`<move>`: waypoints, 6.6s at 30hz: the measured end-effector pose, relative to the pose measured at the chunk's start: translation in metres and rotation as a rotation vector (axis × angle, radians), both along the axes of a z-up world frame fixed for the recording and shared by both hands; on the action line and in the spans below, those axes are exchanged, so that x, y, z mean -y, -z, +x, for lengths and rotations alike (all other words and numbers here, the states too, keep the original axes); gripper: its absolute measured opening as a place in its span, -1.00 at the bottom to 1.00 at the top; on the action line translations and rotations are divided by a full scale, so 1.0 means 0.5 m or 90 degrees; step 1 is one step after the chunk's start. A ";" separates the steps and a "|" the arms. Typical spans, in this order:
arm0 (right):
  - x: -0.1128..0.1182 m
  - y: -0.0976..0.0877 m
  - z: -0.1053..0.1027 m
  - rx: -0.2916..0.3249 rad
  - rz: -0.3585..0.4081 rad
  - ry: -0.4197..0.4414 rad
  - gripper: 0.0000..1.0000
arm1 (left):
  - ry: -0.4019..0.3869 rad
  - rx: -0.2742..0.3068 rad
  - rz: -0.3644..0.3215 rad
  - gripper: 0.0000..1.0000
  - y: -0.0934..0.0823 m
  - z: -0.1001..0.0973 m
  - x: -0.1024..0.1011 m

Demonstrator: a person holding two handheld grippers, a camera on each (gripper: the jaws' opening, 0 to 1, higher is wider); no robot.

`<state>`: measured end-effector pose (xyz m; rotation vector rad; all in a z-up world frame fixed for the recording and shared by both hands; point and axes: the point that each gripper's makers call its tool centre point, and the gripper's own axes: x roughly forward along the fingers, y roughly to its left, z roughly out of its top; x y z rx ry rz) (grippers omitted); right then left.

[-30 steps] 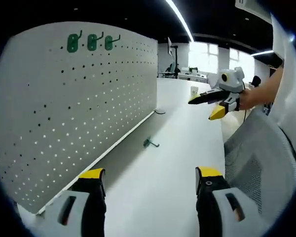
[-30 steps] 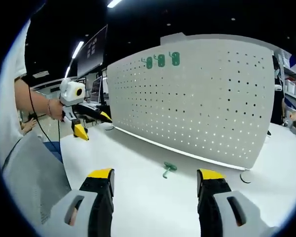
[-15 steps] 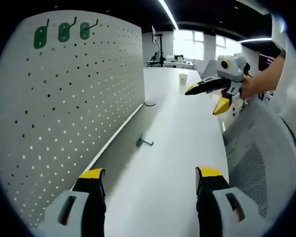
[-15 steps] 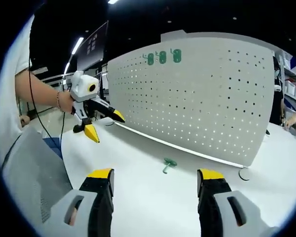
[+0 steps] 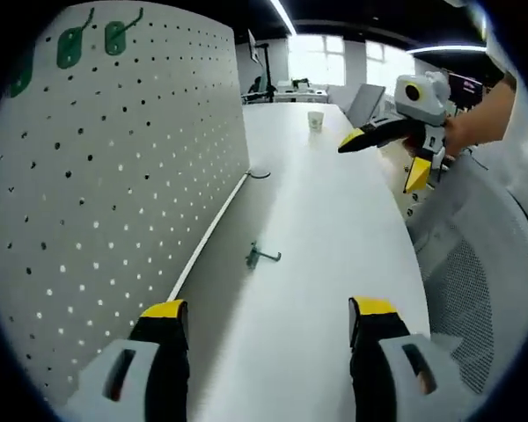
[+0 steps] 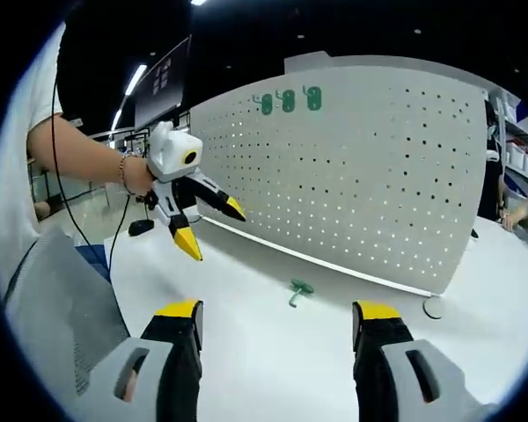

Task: Insert the hook assembly into the mounting plate slot until the hook locks in place.

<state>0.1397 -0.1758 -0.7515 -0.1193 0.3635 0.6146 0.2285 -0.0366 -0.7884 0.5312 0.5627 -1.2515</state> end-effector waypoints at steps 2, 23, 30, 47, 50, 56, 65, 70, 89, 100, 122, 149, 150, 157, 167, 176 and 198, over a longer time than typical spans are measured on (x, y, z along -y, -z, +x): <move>0.002 0.000 0.001 0.000 -0.001 0.001 0.34 | 0.009 -0.002 0.005 0.53 0.004 0.003 0.009; 0.018 0.005 0.001 -0.014 -0.011 0.010 0.34 | 0.083 -0.013 0.068 0.53 0.050 0.043 0.091; 0.023 0.007 0.000 -0.016 -0.011 0.015 0.34 | 0.109 -0.017 0.085 0.53 0.069 0.052 0.112; 0.033 0.016 -0.001 -0.021 -0.007 0.030 0.33 | 0.184 -0.027 0.151 0.51 0.121 0.067 0.150; 0.036 0.018 -0.001 -0.022 -0.006 0.032 0.32 | 0.200 -0.030 0.166 0.49 0.132 0.069 0.152; 0.041 0.018 0.000 -0.022 -0.003 0.037 0.32 | 0.229 -0.028 0.189 0.45 0.146 0.071 0.163; 0.056 0.021 -0.002 -0.024 0.000 0.051 0.31 | 0.252 -0.040 0.206 0.37 0.169 0.073 0.183; 0.063 0.022 -0.005 -0.024 0.001 0.058 0.30 | 0.260 -0.041 0.221 0.34 0.186 0.074 0.179; 0.068 0.020 -0.009 -0.020 0.004 0.061 0.26 | 0.223 -0.050 0.208 -0.21 0.185 0.084 0.182; 0.076 0.016 -0.009 -0.018 0.004 0.068 0.24 | 0.189 -0.046 0.202 -0.63 0.183 0.093 0.179; 0.081 0.018 -0.011 -0.021 0.002 0.071 0.22 | 0.172 -0.006 0.179 -0.94 0.184 0.103 0.177; 0.081 0.005 -0.008 -0.011 0.020 0.072 0.22 | 0.142 0.047 -0.006 -0.97 0.085 0.097 0.218; 0.081 0.005 -0.009 -0.010 0.020 0.072 0.22 | 0.139 0.048 -0.015 -0.97 0.079 0.097 0.218; 0.082 0.001 -0.015 -0.008 0.028 0.078 0.22 | 0.114 0.071 -0.062 -0.97 0.033 0.100 0.213; 0.075 -0.008 -0.014 0.000 0.040 0.078 0.22 | 0.060 0.096 -0.118 -0.97 -0.013 0.108 0.181; 0.053 -0.021 -0.009 0.009 0.044 0.063 0.22 | 0.011 0.122 -0.164 -0.97 -0.063 0.111 0.152; 0.016 -0.043 -0.002 0.027 0.055 0.037 0.23 | -0.120 0.125 -0.284 -0.97 -0.157 0.079 0.058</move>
